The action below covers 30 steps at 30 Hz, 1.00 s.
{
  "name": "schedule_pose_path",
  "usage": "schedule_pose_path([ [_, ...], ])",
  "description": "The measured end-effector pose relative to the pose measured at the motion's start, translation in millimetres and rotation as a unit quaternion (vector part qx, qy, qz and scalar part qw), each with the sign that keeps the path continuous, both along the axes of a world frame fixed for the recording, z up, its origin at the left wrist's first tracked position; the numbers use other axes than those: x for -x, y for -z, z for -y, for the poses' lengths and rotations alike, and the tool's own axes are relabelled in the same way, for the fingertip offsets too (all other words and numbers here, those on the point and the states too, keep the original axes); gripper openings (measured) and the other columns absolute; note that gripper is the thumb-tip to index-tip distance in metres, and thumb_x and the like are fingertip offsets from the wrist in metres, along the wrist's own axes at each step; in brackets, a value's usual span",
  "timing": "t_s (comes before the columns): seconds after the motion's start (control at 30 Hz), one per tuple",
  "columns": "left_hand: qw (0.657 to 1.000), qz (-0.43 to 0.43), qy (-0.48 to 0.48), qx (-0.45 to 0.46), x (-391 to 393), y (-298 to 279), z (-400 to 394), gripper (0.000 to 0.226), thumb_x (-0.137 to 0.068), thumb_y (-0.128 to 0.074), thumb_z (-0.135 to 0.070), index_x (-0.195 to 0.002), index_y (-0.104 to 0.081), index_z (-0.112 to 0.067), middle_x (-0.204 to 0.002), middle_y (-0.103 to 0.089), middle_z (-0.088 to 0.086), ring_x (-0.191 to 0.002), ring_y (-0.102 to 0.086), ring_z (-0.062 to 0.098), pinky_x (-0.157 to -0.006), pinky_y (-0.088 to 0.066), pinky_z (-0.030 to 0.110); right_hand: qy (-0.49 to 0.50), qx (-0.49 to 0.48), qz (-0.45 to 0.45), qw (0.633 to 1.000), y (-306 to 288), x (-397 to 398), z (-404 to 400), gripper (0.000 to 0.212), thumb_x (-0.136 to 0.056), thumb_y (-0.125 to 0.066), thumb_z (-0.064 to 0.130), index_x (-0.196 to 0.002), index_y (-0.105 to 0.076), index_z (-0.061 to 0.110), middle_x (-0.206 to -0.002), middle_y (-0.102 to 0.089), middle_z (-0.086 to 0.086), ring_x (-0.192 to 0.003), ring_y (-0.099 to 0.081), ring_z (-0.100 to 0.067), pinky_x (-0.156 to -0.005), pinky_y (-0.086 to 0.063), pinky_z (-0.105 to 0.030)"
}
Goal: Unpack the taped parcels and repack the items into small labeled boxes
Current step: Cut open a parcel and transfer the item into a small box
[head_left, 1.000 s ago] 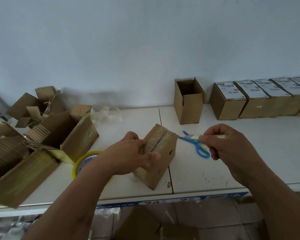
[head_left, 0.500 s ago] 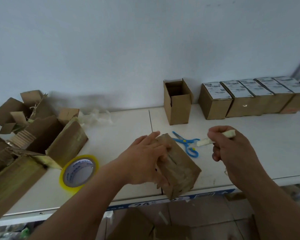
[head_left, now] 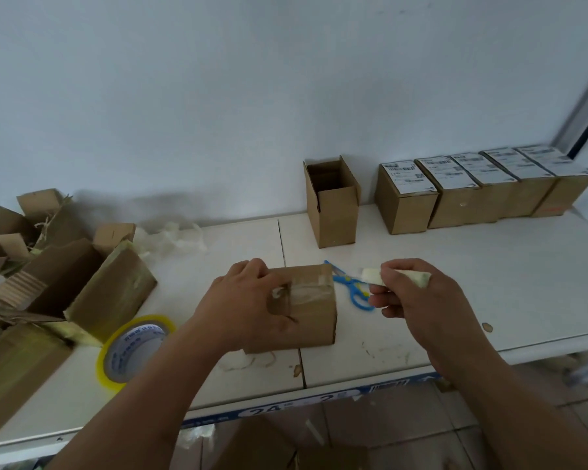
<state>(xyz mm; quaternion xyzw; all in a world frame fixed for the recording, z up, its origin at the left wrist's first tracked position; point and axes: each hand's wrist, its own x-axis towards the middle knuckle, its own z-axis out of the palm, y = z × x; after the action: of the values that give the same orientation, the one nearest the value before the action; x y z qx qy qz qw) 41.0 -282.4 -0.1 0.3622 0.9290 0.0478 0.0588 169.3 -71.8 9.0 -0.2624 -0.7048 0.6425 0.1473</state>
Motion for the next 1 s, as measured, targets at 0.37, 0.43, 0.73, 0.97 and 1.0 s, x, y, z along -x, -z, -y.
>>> schedule_pose_path([
  [0.37, 0.995, 0.093, -0.004, -0.037, 15, 2, 11, 0.075, -0.075, -0.063, -0.072, -0.142, -0.041, -0.045, -0.114, -0.032, -0.022, -0.112, -0.022, 0.0, -0.102, -0.038, 0.032, -0.007, 0.017, -0.002, 1.0, 16, 21, 6, 0.011, -0.1, -0.053, 0.021, -0.092, -0.06, 0.026, -0.076, -0.072, 0.001, -0.068, -0.071, -0.011, -0.06, -0.056, -0.019],
  [0.43, 0.994, 0.1, -0.008, -0.041, 16, 2, 11, 0.076, -0.074, -0.063, -0.072, -0.142, -0.042, -0.045, -0.113, -0.033, -0.022, -0.111, -0.022, 0.0, -0.102, -0.037, 0.032, -0.006, 0.021, 0.001, 1.0, 16, 22, 6, 0.011, -0.1, -0.053, 0.021, -0.092, -0.06, 0.025, -0.075, -0.072, 0.002, -0.069, -0.071, -0.011, -0.059, -0.056, -0.018],
  [0.73, 0.996, 0.081, -0.03, -0.038, 17, 2, 7, 0.076, -0.072, -0.06, -0.075, -0.14, -0.043, -0.045, -0.119, -0.038, -0.02, -0.123, -0.026, 0.005, -0.095, -0.037, 0.03, -0.034, -0.031, 0.025, 0.999, 20, 12, 10, 0.01, -0.098, -0.053, 0.016, -0.093, -0.061, 0.02, -0.075, -0.072, -0.002, -0.067, -0.071, -0.012, -0.06, -0.053, -0.022],
  [0.97, 0.994, 0.094, -0.032, -0.04, 18, 3, 8, 0.077, -0.071, -0.064, -0.073, -0.14, -0.045, -0.043, -0.117, -0.037, -0.02, -0.122, -0.026, 0.007, -0.102, -0.036, 0.034, 0.028, 0.082, -0.023, 0.996, 16, 20, 0, 0.008, -0.1, -0.051, 0.017, -0.1, -0.06, 0.014, -0.083, -0.071, -0.012, -0.069, -0.07, -0.016, -0.063, -0.059, -0.023],
  [1.0, 0.994, 0.093, -0.033, -0.04, 18, 3, 7, 0.077, -0.072, -0.064, -0.073, -0.14, -0.045, -0.043, -0.117, -0.036, -0.02, -0.123, -0.026, 0.007, -0.102, -0.036, 0.034, 0.024, 0.089, -0.021, 0.996, 16, 22, 2, 0.008, -0.1, -0.052, 0.017, -0.101, -0.06, 0.015, -0.084, -0.072, -0.011, -0.07, -0.071, -0.016, -0.063, -0.059, -0.023],
])
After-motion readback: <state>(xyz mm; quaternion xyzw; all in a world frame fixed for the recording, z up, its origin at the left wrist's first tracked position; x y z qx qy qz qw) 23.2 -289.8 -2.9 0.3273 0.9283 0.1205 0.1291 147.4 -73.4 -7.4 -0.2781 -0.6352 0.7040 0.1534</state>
